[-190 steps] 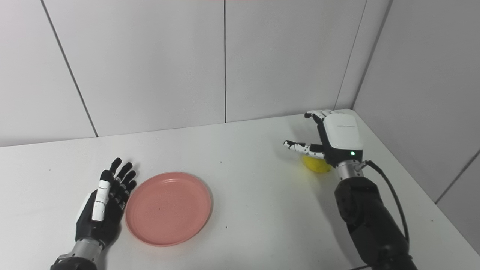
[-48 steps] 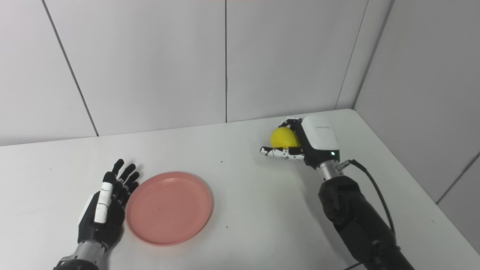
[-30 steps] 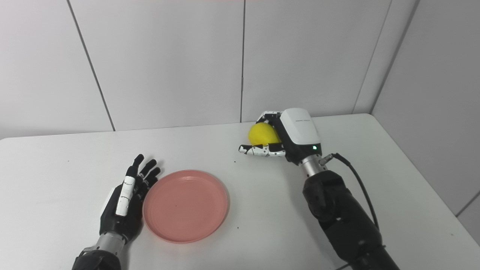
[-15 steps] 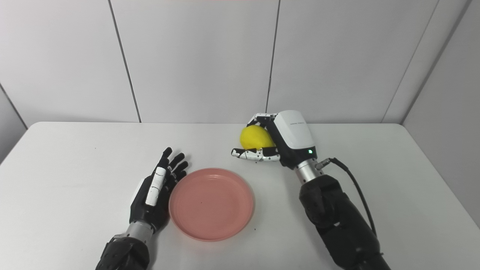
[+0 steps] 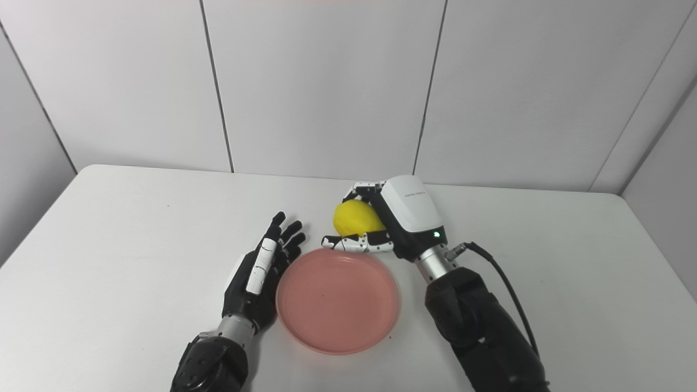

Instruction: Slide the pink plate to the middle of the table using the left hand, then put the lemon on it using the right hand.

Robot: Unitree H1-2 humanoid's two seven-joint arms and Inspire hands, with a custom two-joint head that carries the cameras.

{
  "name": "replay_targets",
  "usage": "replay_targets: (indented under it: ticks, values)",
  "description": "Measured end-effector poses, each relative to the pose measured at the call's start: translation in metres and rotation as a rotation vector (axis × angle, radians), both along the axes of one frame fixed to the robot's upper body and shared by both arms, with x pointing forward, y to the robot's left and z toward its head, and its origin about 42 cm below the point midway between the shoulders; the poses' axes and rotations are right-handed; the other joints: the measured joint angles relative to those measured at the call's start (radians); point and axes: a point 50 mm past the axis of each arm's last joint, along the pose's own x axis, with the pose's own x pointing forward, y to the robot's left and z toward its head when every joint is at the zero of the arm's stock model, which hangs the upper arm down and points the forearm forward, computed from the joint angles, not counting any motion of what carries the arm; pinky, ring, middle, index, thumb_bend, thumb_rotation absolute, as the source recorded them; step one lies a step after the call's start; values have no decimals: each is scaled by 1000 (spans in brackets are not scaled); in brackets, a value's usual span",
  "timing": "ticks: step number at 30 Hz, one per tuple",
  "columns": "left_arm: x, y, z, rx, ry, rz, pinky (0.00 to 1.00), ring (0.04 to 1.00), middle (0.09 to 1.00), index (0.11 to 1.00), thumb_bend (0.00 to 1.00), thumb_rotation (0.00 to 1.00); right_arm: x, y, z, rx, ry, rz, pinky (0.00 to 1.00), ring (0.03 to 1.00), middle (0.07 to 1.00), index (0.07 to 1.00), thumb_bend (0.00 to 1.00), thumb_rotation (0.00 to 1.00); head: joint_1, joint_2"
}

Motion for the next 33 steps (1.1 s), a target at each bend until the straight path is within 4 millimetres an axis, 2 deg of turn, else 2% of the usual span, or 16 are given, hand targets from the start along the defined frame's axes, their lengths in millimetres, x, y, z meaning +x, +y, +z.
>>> replay_targets:
  ticks: [4,8,10,13,15,24,33]
  values:
    - [0,0,0,12,-2,1,1000,937,922,1000,829,767,-1,4,0,-5,7,14,157,212,291,355,536,726,2,3]
    - [0,0,0,11,-3,3,989,936,922,1000,822,759,-2,6,0,-4,6,20,179,240,324,434,519,713,3,3]
    - [0,1,0,10,-2,5,985,936,923,1000,822,758,-3,7,-1,-7,8,30,183,244,328,443,517,713,3,3]
    - [0,1,0,10,-2,6,981,941,924,1000,820,758,-6,10,-5,-15,10,52,168,222,297,368,521,711,-5,6]
    - [0,1,0,10,-2,7,974,943,923,1000,826,756,-9,11,-9,-21,15,67,160,213,290,359,523,709,-8,6]
    - [0,2,0,10,-1,9,979,931,919,1000,837,751,-21,9,-27,-48,42,66,155,213,293,366,531,732,-18,12]
    - [0,1,0,11,0,7,1000,920,913,1000,829,758,-31,7,-26,-58,31,79,165,220,306,384,533,722,-25,12]
